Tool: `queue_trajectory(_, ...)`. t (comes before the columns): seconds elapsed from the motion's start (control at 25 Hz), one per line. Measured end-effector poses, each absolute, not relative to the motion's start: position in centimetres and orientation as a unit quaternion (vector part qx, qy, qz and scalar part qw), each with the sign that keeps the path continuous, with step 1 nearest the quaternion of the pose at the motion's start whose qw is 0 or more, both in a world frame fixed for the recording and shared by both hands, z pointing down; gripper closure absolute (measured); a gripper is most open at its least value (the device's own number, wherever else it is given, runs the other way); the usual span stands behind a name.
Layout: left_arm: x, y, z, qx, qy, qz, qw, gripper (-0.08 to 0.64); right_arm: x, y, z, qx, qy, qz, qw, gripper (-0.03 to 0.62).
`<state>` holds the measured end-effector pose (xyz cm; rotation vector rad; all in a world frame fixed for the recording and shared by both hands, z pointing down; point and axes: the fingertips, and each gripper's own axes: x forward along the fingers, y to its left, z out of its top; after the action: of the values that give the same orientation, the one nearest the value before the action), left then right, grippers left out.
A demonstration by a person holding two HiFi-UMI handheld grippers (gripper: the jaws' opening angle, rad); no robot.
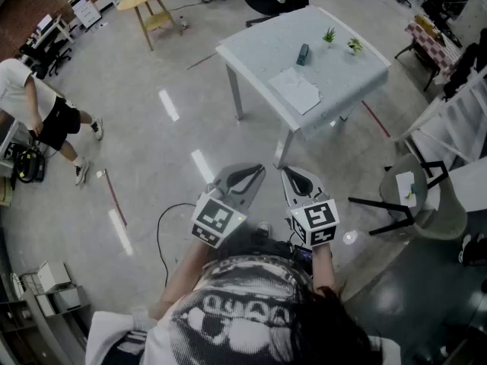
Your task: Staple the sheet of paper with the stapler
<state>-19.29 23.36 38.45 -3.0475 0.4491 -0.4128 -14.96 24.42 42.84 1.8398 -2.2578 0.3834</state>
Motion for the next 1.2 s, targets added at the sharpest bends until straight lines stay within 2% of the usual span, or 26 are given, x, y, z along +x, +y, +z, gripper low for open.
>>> queue_trajectory(0.84, -18.3, 18.8, 40.9, -0.974, 0.16, -0.159, -0.01, 0.551, -11.6, 19.9, 45.4, 0.625, -0.757, 0.174, 0.072, 0.598)
queue_trajectory(1.2, -10.5, 9.7, 42.1, -0.98, 0.119, -0.161, -0.01, 0.551, -4.8, 12.2, 47.9, 0.643, -0.733, 0.201, 0.096, 0.598)
